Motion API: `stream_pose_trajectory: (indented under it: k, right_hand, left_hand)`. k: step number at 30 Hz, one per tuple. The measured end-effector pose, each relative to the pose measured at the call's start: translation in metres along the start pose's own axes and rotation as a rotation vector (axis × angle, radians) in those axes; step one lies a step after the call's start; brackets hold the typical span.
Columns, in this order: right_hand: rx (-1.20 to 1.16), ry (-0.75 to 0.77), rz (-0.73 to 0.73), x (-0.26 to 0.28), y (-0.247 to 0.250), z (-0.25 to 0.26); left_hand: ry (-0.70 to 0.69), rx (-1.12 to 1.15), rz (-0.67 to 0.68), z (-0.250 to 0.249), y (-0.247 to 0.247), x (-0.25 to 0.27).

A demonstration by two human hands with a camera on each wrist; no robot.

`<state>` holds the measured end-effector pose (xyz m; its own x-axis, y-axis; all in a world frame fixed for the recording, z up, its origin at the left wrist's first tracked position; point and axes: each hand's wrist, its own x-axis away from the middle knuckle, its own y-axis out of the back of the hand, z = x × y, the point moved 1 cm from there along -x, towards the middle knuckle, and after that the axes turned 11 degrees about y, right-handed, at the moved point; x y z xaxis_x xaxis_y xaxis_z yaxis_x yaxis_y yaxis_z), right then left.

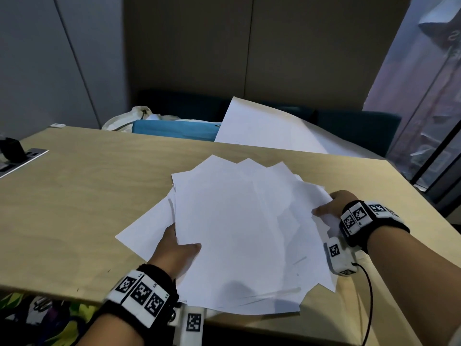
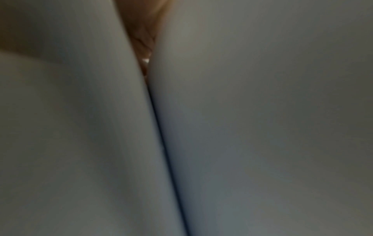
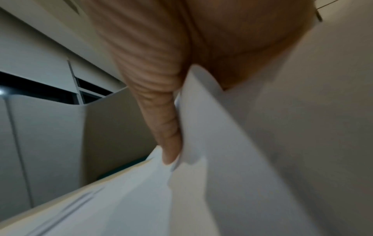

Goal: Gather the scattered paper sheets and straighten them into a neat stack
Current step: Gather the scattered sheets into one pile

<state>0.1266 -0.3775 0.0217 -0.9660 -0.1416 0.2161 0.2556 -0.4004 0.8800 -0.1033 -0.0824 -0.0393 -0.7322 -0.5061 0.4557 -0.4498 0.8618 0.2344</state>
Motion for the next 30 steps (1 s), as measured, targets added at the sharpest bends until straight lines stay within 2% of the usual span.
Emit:
stream_pose_trajectory:
  k: [3, 5, 14, 30]
  right_hand:
    - [0.036, 0.169, -0.132, 0.007, 0.004, 0.016]
    - [0.087, 0.228, -0.216, 0.010, 0.007, 0.026]
    - [0.150, 0.361, -0.496, 0.033, 0.043, 0.063]
    - [0.176, 0.517, -0.774, 0.074, 0.096, 0.100]
  left_hand:
    - [-0.002, -0.006, -0.001, 0.002, -0.001, -0.002]
    - [-0.001, -0.001, -0.010, 0.002, -0.001, -0.004]
    - [0.006, 0.019, -0.020, 0.001, -0.001, 0.000]
    - [0.043, 0.001, -0.005, 0.003, 0.000, -0.004]
